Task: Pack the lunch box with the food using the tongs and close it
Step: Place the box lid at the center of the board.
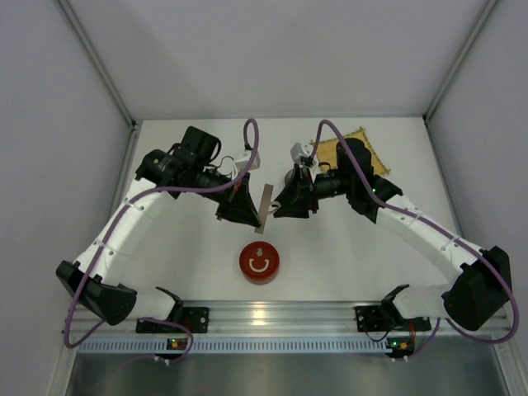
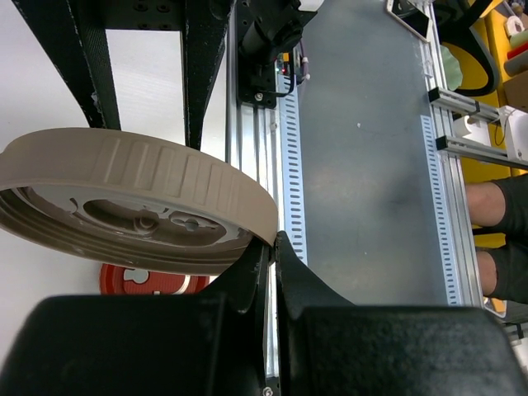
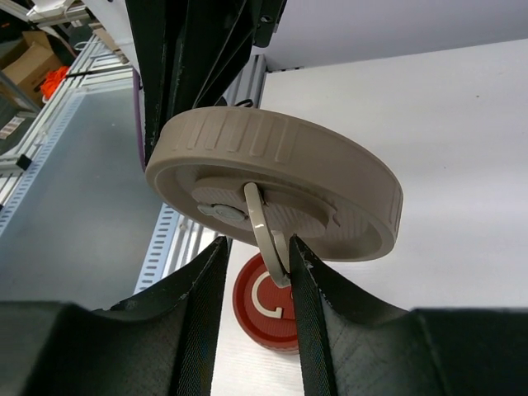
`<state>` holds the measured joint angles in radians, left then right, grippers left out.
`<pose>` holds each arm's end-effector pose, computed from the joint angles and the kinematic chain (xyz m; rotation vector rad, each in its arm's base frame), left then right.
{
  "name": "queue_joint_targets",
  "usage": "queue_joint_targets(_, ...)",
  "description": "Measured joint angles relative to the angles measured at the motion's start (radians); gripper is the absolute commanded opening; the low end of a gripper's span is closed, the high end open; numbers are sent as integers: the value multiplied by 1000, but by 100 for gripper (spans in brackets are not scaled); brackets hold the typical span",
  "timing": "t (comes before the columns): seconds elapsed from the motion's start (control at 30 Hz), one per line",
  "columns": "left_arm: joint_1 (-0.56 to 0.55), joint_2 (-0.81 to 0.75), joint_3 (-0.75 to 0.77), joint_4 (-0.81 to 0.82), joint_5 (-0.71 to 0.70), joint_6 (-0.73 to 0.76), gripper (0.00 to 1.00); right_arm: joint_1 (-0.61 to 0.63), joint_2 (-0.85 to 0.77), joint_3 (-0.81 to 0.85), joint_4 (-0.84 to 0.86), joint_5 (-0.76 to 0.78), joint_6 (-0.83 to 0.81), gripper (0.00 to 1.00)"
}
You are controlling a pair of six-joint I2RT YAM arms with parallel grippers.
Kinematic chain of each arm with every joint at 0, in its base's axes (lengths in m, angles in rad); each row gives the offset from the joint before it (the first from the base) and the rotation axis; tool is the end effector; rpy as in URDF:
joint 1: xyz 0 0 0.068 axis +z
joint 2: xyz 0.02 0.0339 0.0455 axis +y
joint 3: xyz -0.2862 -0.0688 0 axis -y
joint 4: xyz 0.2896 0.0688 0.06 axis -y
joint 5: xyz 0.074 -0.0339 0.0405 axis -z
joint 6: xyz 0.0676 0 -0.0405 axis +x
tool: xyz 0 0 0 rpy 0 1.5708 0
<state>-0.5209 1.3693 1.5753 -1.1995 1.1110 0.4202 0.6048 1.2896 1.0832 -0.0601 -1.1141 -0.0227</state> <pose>0.2220 -0.1972 0.4247 1.3942 1.8234 -1.4331 0.2423 0.2412 0.3605 -1.3154 1.3904 1.4100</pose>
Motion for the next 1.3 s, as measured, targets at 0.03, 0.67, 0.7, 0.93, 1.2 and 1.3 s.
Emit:
queue_joint_targets(0.03, 0, 0, -1, 4, 0, -3, 0, 2, 0, 0, 0, 2, 0, 34)
queue_joint_targets(0.67, 17, 2, -48, 104, 17, -81, 39, 0, 0, 0, -13, 87, 49, 0)
queue_joint_targets(0.7, 18, 0, -51, 107, 13, -85, 48, -5, 0, 1, -28, 99, 45, 0)
queue_joint_targets(0.93, 87, -24, -52, 90, -55, -114, 98, -63, 1, 212, -447, 257, -192, 0)
queue_joint_targets(1.2, 356, -39, -34, 28, -73, -93, 98, -66, 6, 306, -885, 604, -486, 0)
queue_joint_targets(1.3, 400, -39, -34, 7, -71, -89, 98, -66, 51, 287, -976, 733, -541, 0)
